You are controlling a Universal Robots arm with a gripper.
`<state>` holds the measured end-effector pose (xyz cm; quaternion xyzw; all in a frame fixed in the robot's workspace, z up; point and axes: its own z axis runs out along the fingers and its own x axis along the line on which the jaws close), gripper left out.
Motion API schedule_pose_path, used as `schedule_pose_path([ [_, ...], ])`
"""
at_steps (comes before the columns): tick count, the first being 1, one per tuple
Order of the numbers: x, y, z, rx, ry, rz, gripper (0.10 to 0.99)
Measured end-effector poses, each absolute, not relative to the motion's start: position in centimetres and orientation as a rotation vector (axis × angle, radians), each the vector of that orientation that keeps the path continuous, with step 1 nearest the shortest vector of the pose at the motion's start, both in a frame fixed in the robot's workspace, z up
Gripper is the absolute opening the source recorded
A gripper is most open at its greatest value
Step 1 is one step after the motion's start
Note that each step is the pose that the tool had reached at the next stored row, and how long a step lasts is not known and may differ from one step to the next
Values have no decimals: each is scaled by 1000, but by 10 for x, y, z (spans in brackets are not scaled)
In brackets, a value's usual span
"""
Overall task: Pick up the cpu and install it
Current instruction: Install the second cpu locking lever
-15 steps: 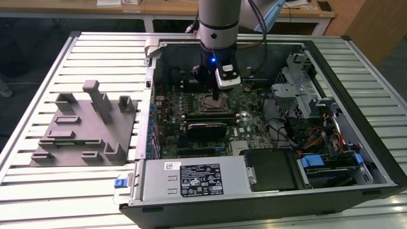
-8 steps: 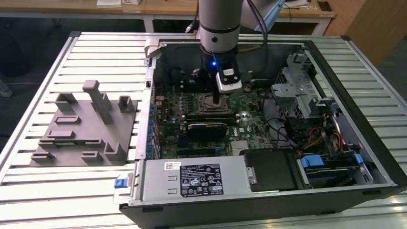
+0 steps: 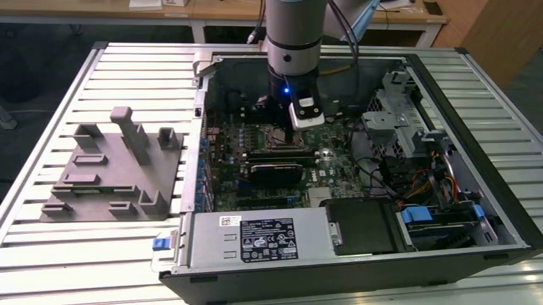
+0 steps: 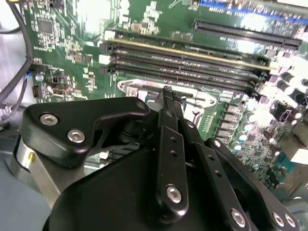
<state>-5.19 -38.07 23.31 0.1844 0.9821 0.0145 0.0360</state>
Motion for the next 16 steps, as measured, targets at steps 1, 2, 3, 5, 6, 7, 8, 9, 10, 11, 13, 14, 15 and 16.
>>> schedule_pose_path([
  [1, -52, -382, 233, 566, 3017, 45, 106],
  [2, -52, -384, 233, 566, 3017, 45, 106],
  [3, -52, -385, 233, 566, 3017, 45, 106],
  [5, -52, -386, 233, 565, 3017, 45, 106],
  [6, -52, -386, 233, 560, 3018, 46, 106],
  [7, -52, -386, 233, 548, 3020, 46, 106],
  [8, -52, -386, 232, 533, 3023, 46, 106],
  [9, -52, -386, 232, 512, 3027, 47, 106],
  [10, -52, -386, 232, 487, 3031, 48, 106],
  [11, -52, -386, 232, 460, 3036, 49, 106],
  [13, -52, -386, 231, 403, 3044, 51, 106],
  [14, -52, -386, 231, 375, 3048, 52, 106],
  [15, -52, -386, 231, 349, 3052, 53, 106],
  [16, -52, -386, 231, 331, 3054, 54, 106],
])
